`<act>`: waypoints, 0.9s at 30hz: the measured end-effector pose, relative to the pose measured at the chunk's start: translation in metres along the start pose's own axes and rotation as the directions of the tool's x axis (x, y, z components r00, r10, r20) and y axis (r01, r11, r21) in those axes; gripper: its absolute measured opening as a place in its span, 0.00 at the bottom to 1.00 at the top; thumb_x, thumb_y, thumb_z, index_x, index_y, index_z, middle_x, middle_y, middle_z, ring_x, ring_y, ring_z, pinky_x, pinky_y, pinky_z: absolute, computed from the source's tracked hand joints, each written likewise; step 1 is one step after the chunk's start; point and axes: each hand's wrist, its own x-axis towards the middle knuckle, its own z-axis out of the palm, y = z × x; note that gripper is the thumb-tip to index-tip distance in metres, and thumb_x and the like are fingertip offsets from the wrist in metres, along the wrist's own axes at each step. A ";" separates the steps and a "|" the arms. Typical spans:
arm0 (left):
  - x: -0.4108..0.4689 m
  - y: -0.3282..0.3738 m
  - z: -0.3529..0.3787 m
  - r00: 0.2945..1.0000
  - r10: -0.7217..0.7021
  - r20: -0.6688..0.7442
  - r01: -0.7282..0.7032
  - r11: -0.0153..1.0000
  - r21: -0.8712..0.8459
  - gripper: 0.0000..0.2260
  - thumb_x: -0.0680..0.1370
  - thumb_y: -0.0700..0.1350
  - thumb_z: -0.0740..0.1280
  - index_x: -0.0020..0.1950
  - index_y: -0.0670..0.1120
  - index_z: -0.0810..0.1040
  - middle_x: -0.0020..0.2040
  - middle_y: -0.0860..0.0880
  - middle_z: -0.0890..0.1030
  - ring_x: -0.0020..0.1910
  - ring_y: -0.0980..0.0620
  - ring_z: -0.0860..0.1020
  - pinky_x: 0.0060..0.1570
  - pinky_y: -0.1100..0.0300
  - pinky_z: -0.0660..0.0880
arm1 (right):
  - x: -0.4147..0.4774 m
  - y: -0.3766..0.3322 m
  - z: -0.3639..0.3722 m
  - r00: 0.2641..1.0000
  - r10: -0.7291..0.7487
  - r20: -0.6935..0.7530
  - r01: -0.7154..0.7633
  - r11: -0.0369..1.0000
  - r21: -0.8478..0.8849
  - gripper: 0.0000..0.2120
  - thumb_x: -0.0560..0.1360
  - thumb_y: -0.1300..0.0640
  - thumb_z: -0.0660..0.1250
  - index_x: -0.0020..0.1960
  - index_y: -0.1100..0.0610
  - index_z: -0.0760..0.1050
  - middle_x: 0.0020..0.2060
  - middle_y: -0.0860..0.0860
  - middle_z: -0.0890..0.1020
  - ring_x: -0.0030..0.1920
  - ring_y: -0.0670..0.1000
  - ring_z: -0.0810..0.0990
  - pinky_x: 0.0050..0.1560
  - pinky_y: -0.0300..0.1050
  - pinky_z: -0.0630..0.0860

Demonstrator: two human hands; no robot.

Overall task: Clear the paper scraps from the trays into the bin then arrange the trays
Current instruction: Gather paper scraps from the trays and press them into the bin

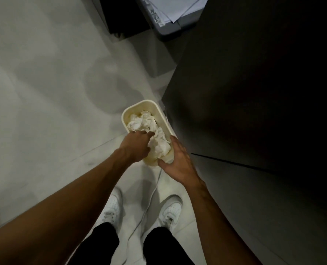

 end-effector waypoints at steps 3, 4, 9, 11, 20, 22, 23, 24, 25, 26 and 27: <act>-0.032 -0.001 -0.031 0.996 -0.039 -0.083 0.023 0.983 -0.180 0.27 0.79 0.47 0.69 0.78 0.48 0.67 0.69 0.44 0.78 0.63 0.41 0.79 0.62 0.47 0.77 | -0.020 -0.021 -0.015 0.999 0.042 -0.007 -0.042 0.998 0.035 0.43 0.73 0.41 0.75 0.81 0.44 0.57 0.77 0.47 0.68 0.76 0.52 0.67 0.74 0.53 0.69; -0.044 -0.001 -0.042 0.993 -0.062 -0.103 0.033 0.965 -0.260 0.26 0.79 0.46 0.69 0.77 0.47 0.68 0.67 0.44 0.79 0.63 0.41 0.79 0.61 0.48 0.78 | -0.029 -0.030 -0.022 0.998 0.056 -0.010 -0.056 0.998 0.041 0.41 0.73 0.41 0.75 0.80 0.44 0.58 0.75 0.46 0.70 0.75 0.52 0.69 0.73 0.53 0.71; -0.110 0.007 -0.104 0.984 -0.106 -0.146 0.035 0.906 -0.423 0.18 0.79 0.44 0.69 0.70 0.47 0.76 0.60 0.47 0.83 0.56 0.46 0.81 0.56 0.52 0.79 | -0.072 -0.087 -0.062 0.994 0.103 -0.024 -0.100 0.987 0.124 0.38 0.70 0.33 0.73 0.75 0.40 0.63 0.69 0.44 0.76 0.69 0.50 0.76 0.66 0.55 0.78; -0.136 0.015 -0.135 0.979 -0.115 -0.166 0.028 0.891 -0.453 0.17 0.79 0.44 0.69 0.68 0.48 0.77 0.58 0.49 0.84 0.53 0.48 0.82 0.55 0.53 0.79 | -0.093 -0.116 -0.083 0.993 0.110 -0.043 -0.102 0.983 0.153 0.39 0.70 0.33 0.73 0.76 0.40 0.62 0.70 0.45 0.76 0.69 0.53 0.77 0.65 0.57 0.80; -0.245 0.061 -0.300 0.952 -0.127 -0.280 -0.061 0.816 -0.575 0.15 0.79 0.43 0.69 0.66 0.49 0.78 0.54 0.50 0.83 0.50 0.49 0.82 0.57 0.54 0.78 | -0.201 -0.251 -0.192 0.979 0.067 -0.193 -0.015 0.966 0.259 0.39 0.74 0.49 0.74 0.81 0.47 0.61 0.74 0.48 0.73 0.75 0.53 0.69 0.75 0.49 0.67; -0.267 0.070 -0.330 0.943 -0.130 -0.307 -0.074 0.815 -0.574 0.15 0.79 0.44 0.69 0.66 0.50 0.78 0.54 0.51 0.83 0.51 0.49 0.82 0.58 0.54 0.78 | -0.227 -0.275 -0.214 0.968 0.056 -0.245 0.017 0.958 0.287 0.38 0.74 0.49 0.74 0.80 0.47 0.63 0.73 0.48 0.75 0.73 0.51 0.72 0.71 0.40 0.66; -0.276 0.075 -0.346 0.936 -0.124 -0.329 -0.093 0.815 -0.572 0.15 0.79 0.44 0.69 0.66 0.50 0.78 0.54 0.51 0.83 0.51 0.49 0.82 0.58 0.54 0.79 | -0.240 -0.286 -0.226 0.960 0.041 -0.278 0.047 0.952 0.302 0.38 0.74 0.49 0.74 0.80 0.47 0.63 0.73 0.47 0.75 0.73 0.50 0.72 0.69 0.38 0.66; -0.285 0.082 -0.361 0.931 -0.112 -0.347 -0.114 0.814 -0.570 0.15 0.79 0.44 0.69 0.66 0.51 0.78 0.54 0.52 0.83 0.52 0.49 0.82 0.58 0.53 0.79 | -0.254 -0.297 -0.239 0.950 0.028 -0.310 0.075 0.946 0.315 0.37 0.74 0.49 0.74 0.80 0.47 0.64 0.73 0.47 0.75 0.73 0.49 0.72 0.69 0.37 0.66; -0.293 0.090 -0.377 0.927 -0.102 -0.362 -0.134 0.809 -0.572 0.15 0.79 0.44 0.69 0.66 0.51 0.78 0.55 0.52 0.83 0.53 0.50 0.82 0.59 0.53 0.78 | -0.265 -0.305 -0.250 0.940 0.018 -0.340 0.099 0.941 0.325 0.37 0.74 0.49 0.74 0.80 0.46 0.64 0.73 0.46 0.75 0.73 0.49 0.72 0.69 0.38 0.66; -0.301 0.098 -0.391 0.920 -0.095 -0.380 -0.156 0.801 -0.577 0.15 0.80 0.44 0.70 0.66 0.51 0.77 0.55 0.52 0.83 0.53 0.50 0.82 0.59 0.53 0.78 | -0.276 -0.313 -0.261 0.929 0.009 -0.369 0.122 0.936 0.329 0.36 0.75 0.48 0.74 0.79 0.46 0.64 0.72 0.46 0.75 0.73 0.49 0.71 0.69 0.39 0.66; -0.309 0.107 -0.406 0.912 -0.081 -0.402 -0.183 0.796 -0.577 0.15 0.80 0.44 0.70 0.67 0.50 0.77 0.56 0.52 0.83 0.53 0.51 0.81 0.60 0.54 0.78 | -0.287 -0.319 -0.273 0.915 -0.003 -0.402 0.148 0.932 0.332 0.36 0.75 0.47 0.74 0.79 0.46 0.64 0.72 0.46 0.75 0.73 0.49 0.71 0.71 0.40 0.66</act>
